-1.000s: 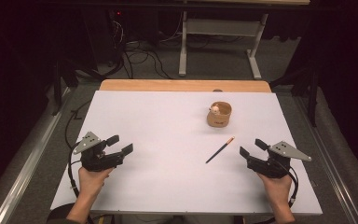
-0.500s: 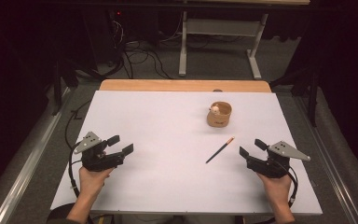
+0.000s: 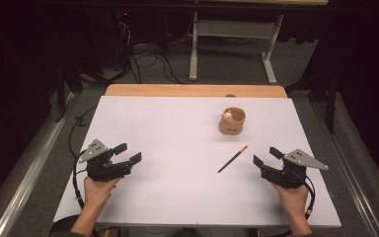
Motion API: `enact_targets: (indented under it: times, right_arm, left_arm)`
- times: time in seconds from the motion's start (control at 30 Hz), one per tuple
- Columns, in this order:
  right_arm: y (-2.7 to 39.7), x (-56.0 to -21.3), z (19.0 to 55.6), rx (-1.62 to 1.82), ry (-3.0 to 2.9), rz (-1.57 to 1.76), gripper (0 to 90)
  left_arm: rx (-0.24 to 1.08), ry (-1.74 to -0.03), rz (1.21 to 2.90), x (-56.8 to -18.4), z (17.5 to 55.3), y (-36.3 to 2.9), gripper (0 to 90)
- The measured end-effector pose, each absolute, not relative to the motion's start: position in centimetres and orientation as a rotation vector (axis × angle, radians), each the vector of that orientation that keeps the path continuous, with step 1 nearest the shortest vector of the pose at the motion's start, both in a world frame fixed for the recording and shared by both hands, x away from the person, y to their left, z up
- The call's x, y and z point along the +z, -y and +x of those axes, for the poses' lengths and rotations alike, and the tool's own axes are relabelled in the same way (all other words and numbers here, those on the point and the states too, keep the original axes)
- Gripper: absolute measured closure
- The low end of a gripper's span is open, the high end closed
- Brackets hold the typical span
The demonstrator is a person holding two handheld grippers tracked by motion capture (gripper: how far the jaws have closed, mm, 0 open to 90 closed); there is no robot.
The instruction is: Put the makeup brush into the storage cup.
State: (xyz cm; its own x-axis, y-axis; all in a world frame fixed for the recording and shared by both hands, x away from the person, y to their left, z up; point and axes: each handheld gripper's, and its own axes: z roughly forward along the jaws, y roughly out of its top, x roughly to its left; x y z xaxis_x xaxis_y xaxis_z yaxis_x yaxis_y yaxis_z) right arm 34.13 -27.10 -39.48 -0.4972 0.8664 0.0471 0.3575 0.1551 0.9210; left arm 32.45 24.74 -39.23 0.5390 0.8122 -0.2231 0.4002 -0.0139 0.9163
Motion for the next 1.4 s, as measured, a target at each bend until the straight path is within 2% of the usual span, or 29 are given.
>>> enact_targets:
  times: [1.4]
  right_arm:
    - [26.23, -39.26, 34.34, 1.329, -1.951, 1.159, 31.0]
  left_arm:
    - [0.442, -1.041, 1.630, -39.23, 32.43, -24.58, 27.9]
